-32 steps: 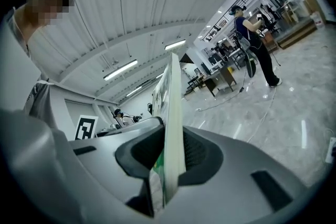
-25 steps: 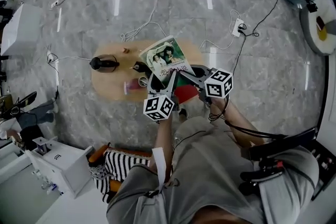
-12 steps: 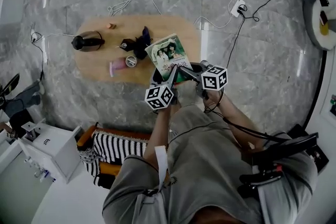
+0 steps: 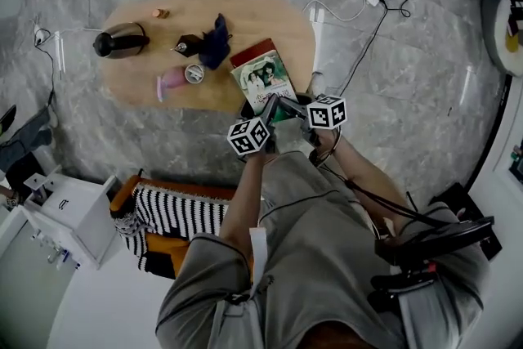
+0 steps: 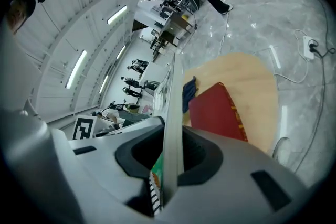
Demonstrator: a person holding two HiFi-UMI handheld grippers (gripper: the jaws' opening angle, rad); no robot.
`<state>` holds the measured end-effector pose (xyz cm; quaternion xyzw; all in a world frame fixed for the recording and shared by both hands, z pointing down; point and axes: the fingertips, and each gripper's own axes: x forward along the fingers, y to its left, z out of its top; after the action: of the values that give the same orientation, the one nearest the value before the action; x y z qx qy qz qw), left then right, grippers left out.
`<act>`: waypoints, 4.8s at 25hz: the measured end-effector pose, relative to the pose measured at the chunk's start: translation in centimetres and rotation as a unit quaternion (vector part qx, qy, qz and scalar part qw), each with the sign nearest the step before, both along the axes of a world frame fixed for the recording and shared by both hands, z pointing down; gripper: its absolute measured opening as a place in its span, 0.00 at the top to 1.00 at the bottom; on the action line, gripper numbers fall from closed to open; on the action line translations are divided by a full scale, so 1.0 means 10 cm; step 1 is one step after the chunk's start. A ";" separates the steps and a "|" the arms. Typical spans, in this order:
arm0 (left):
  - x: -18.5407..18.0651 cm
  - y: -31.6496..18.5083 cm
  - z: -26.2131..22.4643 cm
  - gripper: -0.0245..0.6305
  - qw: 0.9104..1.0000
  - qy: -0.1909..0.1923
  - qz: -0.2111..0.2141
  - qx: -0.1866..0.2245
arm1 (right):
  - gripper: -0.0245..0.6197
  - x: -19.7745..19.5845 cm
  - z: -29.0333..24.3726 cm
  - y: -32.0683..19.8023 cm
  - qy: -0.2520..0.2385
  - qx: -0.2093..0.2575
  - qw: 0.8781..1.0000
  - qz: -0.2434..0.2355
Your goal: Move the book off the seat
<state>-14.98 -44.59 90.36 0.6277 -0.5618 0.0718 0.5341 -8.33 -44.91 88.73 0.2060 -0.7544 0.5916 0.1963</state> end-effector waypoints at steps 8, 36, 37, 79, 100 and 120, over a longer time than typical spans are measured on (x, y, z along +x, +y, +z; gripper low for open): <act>-0.07 0.19 0.69 0.38 0.999 0.010 -0.016 -0.049 | 0.83 -0.07 0.68 0.15 0.032 -0.027 0.999 -0.004; -0.42 0.40 0.38 0.38 0.992 -0.099 0.045 -0.065 | 0.51 0.67 0.86 0.18 0.228 0.028 0.966 -0.119; -0.46 0.44 0.23 0.38 0.992 -0.105 0.044 -0.060 | 0.52 0.70 0.73 0.22 0.213 0.025 0.970 -0.112; -1.15 -0.70 -6.37 0.38 0.807 -0.262 -0.138 0.512 | 0.46 0.60 -6.17 -1.68 0.047 0.635 0.747 0.193; -2.12 -0.86 -5.70 0.38 0.850 -0.203 -0.083 0.478 | 0.46 -0.34 -5.67 -1.45 0.244 0.570 0.776 0.113; -1.87 0.71 -5.87 0.38 0.795 -0.392 -0.297 0.354 | 0.47 -0.42 -5.42 -1.36 0.035 0.610 0.791 0.008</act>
<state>-33.63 -37.53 31.66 0.4933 -0.8681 -0.0544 0.0032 -12.49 -58.47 34.51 0.3095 -0.9495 0.0021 0.0516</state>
